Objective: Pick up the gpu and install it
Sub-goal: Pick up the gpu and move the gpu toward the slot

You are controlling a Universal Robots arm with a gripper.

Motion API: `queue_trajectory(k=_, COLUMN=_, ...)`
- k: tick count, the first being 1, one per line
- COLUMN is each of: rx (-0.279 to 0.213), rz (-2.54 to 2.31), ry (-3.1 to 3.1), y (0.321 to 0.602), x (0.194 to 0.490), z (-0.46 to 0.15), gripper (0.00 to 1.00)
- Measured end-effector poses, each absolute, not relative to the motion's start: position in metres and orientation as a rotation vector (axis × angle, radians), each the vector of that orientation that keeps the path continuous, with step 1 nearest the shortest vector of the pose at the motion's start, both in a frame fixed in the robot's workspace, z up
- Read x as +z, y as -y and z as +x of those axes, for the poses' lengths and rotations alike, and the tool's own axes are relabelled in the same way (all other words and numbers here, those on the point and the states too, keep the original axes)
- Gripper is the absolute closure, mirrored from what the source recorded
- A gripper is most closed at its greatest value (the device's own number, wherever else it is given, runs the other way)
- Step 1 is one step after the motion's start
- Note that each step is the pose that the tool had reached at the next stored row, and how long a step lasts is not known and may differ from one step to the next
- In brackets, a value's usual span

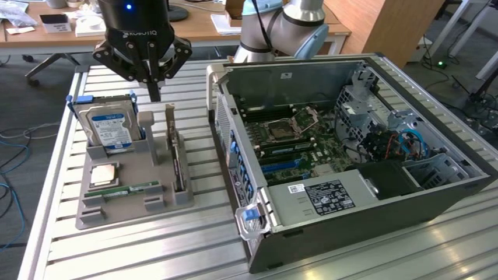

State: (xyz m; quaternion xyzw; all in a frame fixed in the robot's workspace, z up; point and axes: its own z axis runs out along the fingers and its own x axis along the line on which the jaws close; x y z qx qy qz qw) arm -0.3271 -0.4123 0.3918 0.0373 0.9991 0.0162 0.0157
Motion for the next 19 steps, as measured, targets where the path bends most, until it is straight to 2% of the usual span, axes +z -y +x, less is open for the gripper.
queue_trajectory(k=8, rx=0.05, rz=0.116, ry=-3.108, y=0.4123, x=0.3919, z=-0.3271, gripper=0.89)
queue_trajectory(k=10, rx=0.05, rz=0.116, ry=-3.108, y=0.4123, x=0.3918, z=-0.3271, gripper=0.77)
queue_trajectory(k=11, rx=0.05, rz=0.116, ry=-3.108, y=0.4123, x=0.3918, z=-0.3271, gripper=0.77)
queue_trajectory(k=12, rx=0.05, rz=0.116, ry=-3.108, y=0.4123, x=0.3919, z=-0.3271, gripper=0.71)
queue_trajectory(k=15, rx=0.05, rz=0.116, ry=-3.108, y=0.4123, x=0.3918, z=-0.3271, gripper=0.65)
queue_trajectory(k=16, rx=0.05, rz=0.116, ry=-3.108, y=0.4123, x=0.3919, z=-0.3271, gripper=0.58)
queue_trajectory(k=19, rx=0.05, rz=0.116, ry=-3.108, y=0.4123, x=0.3918, z=-0.3271, gripper=0.58)
